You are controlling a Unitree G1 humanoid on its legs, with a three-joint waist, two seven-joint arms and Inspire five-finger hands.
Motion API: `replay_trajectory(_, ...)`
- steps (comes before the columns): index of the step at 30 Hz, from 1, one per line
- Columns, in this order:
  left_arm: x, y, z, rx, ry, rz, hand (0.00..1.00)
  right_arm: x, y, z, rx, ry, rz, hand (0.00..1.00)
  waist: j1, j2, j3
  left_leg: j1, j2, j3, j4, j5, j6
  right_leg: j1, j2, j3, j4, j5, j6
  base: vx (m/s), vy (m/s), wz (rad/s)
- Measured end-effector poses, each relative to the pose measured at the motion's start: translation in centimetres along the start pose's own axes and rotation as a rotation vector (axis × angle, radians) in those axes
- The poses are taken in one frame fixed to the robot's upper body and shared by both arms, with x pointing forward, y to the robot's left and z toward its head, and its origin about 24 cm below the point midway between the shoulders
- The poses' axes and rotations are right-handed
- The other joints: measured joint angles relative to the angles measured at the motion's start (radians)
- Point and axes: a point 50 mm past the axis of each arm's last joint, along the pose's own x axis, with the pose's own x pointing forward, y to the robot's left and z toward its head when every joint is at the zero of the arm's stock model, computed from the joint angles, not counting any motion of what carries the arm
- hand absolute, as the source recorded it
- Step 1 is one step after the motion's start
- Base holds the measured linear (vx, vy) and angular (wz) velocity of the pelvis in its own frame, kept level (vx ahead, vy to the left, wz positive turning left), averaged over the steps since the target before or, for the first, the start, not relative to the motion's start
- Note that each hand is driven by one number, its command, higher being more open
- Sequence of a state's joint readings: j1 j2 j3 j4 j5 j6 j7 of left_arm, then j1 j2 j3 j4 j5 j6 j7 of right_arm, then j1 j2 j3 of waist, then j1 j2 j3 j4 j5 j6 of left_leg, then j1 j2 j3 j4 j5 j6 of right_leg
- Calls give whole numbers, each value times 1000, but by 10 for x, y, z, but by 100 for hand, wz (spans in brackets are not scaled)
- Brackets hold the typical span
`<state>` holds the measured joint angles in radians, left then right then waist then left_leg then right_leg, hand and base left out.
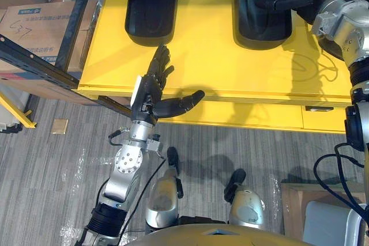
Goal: Walk over and take three plastic housings, then place them on the shelf
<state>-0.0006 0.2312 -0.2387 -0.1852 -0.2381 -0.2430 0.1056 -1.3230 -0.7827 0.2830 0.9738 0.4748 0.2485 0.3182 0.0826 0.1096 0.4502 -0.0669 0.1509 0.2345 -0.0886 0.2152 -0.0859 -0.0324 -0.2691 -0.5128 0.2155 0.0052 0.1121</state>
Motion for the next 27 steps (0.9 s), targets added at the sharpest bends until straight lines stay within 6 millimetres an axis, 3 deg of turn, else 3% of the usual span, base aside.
replay_trajectory(7,1,-1,1,-4,-19,-8,100,2,3,12,-69,-23,19,100,2,19,0,-17,0,-8,2,8,-1,-18,-3,-5,14,-5,-2,-4,-21,2)
replay_trajectory(27,2,-5,0,-15,-30,-19,100,4,7,17,-123,-32,13,100,15,24,0,-30,1,-22,3,15,-2,-32,-8,-16,40,-19,-5,-6,-23,1)
